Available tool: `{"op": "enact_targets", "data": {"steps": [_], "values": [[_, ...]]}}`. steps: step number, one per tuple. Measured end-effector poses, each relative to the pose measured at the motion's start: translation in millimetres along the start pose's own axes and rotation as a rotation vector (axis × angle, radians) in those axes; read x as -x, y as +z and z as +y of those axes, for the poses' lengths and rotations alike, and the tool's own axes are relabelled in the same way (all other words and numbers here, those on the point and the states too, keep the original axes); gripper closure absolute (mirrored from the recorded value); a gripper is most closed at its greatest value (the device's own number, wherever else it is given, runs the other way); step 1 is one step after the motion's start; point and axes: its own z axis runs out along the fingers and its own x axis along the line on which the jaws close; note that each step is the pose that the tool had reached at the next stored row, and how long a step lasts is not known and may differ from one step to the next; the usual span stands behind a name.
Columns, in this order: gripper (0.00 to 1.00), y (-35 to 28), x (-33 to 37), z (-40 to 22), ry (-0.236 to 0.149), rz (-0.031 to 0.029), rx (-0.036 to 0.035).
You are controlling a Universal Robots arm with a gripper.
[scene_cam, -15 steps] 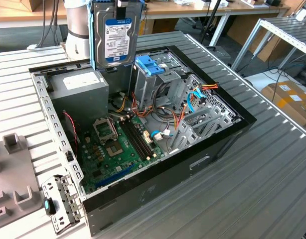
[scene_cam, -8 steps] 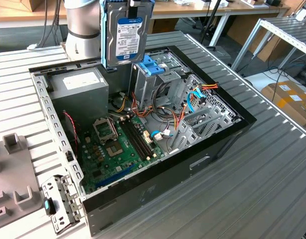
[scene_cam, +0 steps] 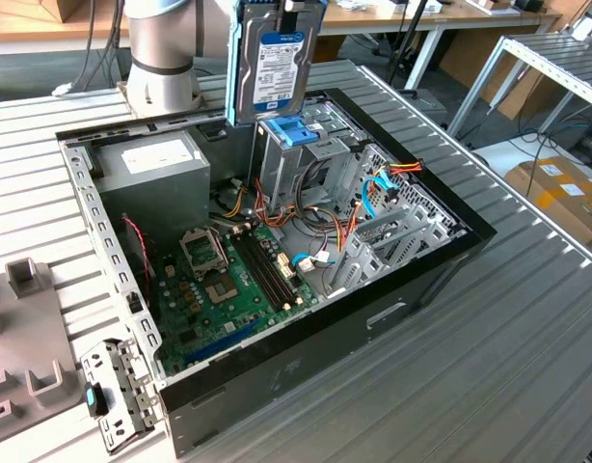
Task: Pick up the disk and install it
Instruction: 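Pick up the disk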
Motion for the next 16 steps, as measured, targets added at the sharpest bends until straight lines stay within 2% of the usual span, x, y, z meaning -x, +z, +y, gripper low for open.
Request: {"op": "enact_targets", "data": {"steps": [2,6,16], "values": [[0.65,0.3,0.2,-11.0,0.0,-0.0001,0.0],[0.65,0.5,0.5,-21.3,0.0,-0.0001,0.0],[0.65,1.2,1.3,-53.9,0.0,0.0,0.0]]}}
